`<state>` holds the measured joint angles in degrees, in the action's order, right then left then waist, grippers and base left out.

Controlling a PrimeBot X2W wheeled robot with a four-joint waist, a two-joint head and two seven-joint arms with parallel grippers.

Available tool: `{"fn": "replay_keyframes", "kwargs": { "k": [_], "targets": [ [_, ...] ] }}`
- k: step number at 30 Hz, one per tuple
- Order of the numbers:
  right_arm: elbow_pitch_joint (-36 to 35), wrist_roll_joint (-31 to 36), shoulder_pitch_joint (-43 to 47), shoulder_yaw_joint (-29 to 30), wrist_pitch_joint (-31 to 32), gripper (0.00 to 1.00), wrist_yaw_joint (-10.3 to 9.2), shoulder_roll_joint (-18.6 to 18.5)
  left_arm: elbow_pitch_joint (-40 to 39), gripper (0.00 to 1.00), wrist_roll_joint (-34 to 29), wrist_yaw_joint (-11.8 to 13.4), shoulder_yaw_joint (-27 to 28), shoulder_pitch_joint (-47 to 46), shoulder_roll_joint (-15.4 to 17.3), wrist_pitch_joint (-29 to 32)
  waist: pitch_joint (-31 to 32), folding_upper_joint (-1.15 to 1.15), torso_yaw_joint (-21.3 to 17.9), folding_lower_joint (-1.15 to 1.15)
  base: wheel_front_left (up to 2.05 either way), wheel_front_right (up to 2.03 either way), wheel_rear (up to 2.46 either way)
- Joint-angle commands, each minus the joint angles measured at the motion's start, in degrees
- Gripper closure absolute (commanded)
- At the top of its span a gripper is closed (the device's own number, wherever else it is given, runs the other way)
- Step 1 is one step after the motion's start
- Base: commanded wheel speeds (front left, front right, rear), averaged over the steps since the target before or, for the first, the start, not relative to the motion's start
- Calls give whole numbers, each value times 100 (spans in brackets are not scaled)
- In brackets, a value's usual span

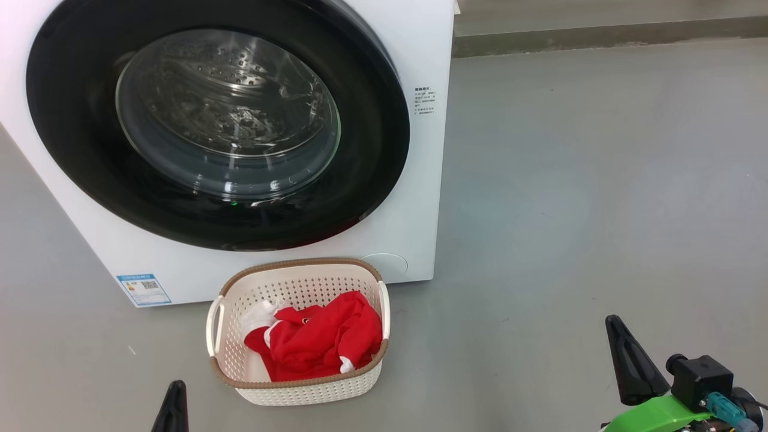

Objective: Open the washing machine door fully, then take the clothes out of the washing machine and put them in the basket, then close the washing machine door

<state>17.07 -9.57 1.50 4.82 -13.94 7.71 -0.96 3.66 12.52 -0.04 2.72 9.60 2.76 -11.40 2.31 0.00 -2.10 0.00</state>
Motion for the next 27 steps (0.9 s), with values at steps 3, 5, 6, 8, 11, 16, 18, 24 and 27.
{"fn": "replay_keyframes", "kwargs": {
  "k": [3,5,6,8,11,16,18,24,27],
  "targets": [
    [-152,-308,-184,27,80,100,-1,-47,-93,100,306,-46,55,-105,48,59,4,0,6,12,0,0,0],
    [-156,-445,-190,25,110,100,-2,-49,-75,100,437,-58,58,-127,48,86,-6,0,10,4,0,0,0],
    [-158,-513,-195,24,125,100,-2,-51,-65,100,503,-64,59,-140,47,99,-12,0,11,1,0,0,0],
    [-163,-649,-205,24,155,100,-2,-53,-47,100,634,-76,63,-166,47,127,-19,0,15,0,0,0,0],
    [-169,-853,-219,25,202,100,-3,-57,-20,100,830,-94,69,-203,46,169,-26,0,20,0,0,0,0],
    [-177,-1193,-242,29,284,100,-4,-63,28,100,1157,-123,82,-265,44,241,-37,0,29,0,0,0,0],
    [-180,-1328,-252,31,317,100,-4,-65,47,100,1288,-135,87,-290,44,270,-41,0,32,0,0,0,0],
    [-187,-1667,-277,37,401,100,-5,-72,95,100,1614,-165,100,-353,42,344,-51,0,41,0,0,0,0],
    [-191,-1870,-292,41,452,100,-5,-75,124,100,1810,-183,109,-390,41,388,-57,0,46,0,0,0,0]
  ]
}}
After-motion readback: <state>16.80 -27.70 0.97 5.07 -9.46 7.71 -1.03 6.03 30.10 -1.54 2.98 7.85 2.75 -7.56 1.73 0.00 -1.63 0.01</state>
